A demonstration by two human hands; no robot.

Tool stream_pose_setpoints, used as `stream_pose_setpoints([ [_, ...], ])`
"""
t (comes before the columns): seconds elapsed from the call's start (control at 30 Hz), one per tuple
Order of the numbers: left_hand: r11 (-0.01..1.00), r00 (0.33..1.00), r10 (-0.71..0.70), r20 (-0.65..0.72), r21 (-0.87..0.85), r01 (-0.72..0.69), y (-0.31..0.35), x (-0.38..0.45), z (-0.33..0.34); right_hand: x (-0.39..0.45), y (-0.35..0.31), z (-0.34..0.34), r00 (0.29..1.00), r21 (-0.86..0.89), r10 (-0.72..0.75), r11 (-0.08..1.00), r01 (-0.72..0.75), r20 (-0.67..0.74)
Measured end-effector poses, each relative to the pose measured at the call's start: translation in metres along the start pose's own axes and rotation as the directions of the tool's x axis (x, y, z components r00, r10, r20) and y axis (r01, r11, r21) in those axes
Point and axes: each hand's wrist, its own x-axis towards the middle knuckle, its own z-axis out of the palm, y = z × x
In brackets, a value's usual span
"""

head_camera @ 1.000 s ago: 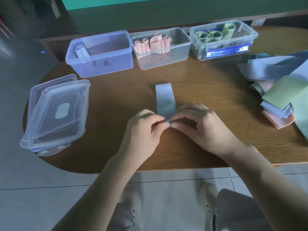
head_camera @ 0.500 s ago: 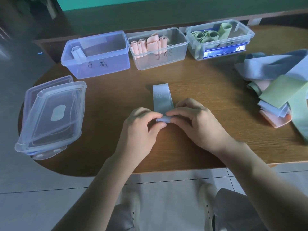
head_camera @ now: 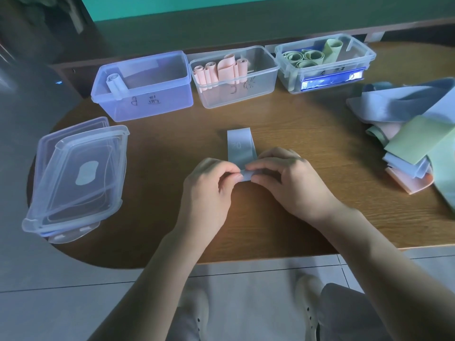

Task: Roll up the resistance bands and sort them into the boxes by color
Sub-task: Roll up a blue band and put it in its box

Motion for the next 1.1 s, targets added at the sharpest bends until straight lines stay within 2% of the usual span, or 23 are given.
stream_pose_setpoints([
  [0.2, 0.994, 0.989, -0.106, 0.107, 0.043, 0.101, -0.001, 0.003, 0.001, 0.003, -0.003, 0.001, 0.999, 0.039, 0.009, 0.999, -0.008, -0.039],
  [0.57, 0.989, 0.992, -0.122, 0.013, 0.082, 0.121, -0.004, 0.013, 0.011, 0.009, -0.001, 0.006, 0.998, 0.004, 0.038, 0.999, -0.037, -0.046],
  [0.63, 0.992, 0.993, -0.116, 0.004, 0.040, 0.116, -0.002, 0.015, 0.010, 0.011, -0.001, 0.006, 0.998, 0.009, 0.050, 0.999, -0.050, -0.046],
  [0.8, 0.993, 0.989, -0.112, 0.092, -0.014, 0.114, 0.001, 0.015, 0.007, 0.013, 0.001, 0.007, 0.999, -0.011, 0.037, 0.999, -0.037, -0.027],
  [1.1, 0.999, 0.997, -0.037, 0.066, 0.004, 0.037, 0.004, 0.009, 0.005, 0.002, -0.001, 0.003, 0.999, 0.011, 0.024, 1.000, -0.023, -0.022],
])
